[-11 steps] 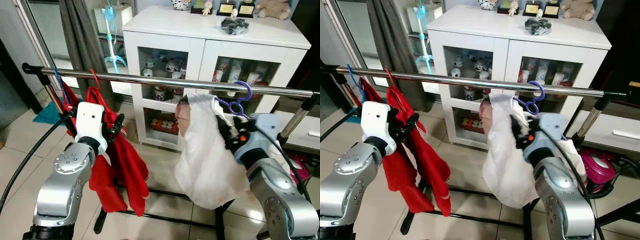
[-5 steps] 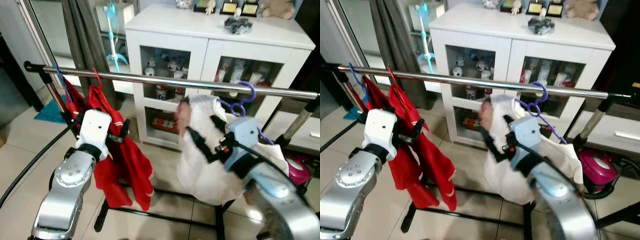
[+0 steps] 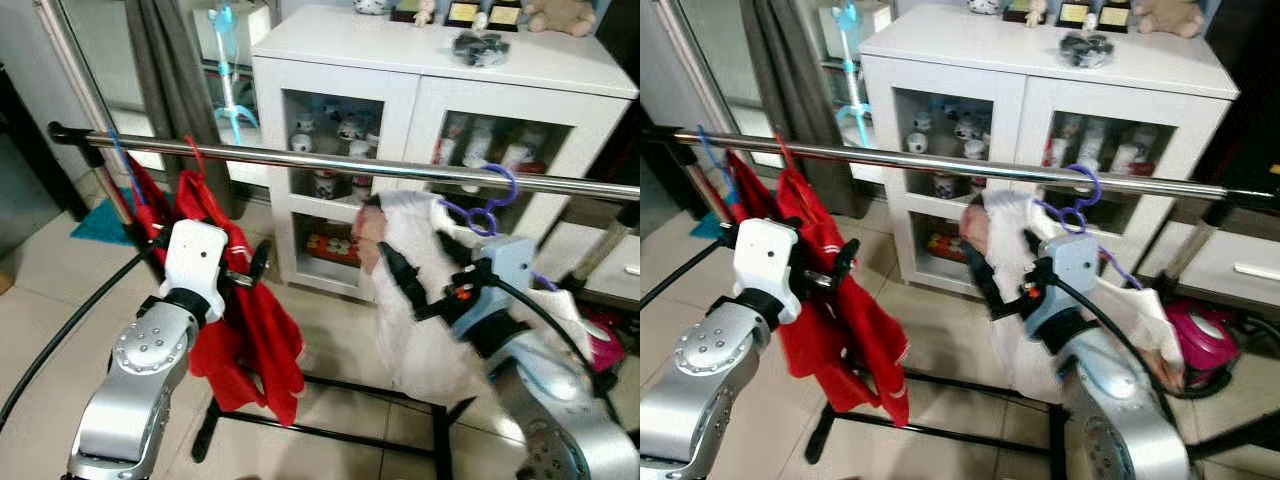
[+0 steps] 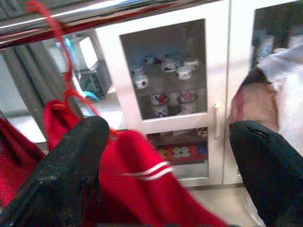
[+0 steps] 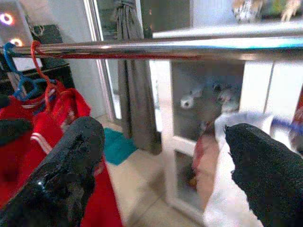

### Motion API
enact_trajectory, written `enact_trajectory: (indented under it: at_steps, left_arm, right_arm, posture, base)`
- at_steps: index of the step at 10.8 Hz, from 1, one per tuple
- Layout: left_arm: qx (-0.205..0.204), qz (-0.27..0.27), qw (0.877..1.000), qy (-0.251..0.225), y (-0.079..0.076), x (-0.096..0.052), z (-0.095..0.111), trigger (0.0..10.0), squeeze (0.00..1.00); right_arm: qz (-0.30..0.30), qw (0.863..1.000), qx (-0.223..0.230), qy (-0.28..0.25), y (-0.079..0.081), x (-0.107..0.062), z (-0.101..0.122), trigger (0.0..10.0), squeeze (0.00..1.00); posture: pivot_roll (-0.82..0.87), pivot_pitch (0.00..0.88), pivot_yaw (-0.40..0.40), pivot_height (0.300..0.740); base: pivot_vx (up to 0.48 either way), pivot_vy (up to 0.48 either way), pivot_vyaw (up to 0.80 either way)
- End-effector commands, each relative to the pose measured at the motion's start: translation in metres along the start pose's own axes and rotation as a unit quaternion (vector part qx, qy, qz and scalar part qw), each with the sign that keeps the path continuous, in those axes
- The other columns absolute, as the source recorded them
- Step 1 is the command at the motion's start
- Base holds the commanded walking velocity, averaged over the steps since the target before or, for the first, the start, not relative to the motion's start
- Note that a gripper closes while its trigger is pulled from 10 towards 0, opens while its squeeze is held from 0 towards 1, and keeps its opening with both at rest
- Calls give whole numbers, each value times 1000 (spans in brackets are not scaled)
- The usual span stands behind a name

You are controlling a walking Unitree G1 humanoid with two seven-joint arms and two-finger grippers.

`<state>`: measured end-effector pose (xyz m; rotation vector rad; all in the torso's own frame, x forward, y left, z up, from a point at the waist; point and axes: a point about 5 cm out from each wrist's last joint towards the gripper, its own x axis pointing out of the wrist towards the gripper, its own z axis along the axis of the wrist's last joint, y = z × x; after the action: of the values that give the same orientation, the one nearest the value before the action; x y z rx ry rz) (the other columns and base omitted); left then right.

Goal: Hang hanger

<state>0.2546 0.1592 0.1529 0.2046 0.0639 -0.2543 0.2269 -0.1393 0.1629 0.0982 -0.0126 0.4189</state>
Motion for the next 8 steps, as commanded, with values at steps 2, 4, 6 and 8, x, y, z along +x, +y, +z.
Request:
enact_trajectory:
  at_steps: [2,4,6,8]
  left_arm:
    - [2,4,1000,0,3,0,1,10000,1000]
    - [3,3,1000,-2,4,1,2,10000,1000]
    - [2,3,1000,-3,5,1,3,10000,1000]
    - [0,7,1000,-5,6,1,4,10000,1000]
  right_arm:
    - [12,999,29,-26,3,3,6,10000,1000]
    - [-50,996,51,-49,-9,3,11,10000,1000]
    - [-49,998,-2,-47,-8,7,12,10000,1000]
    - [-72,996,-39,-35,-9,10,9,10000,1000]
  posture:
    - [-38,0,50,740]
    - [-34,0,54,740]
    - [-34,0,58,740]
    - [-33,0,57,740]
  base:
    - [0,356,0]
    - [0,352,0]
    - [0,349,0]
    - [0,347,0]
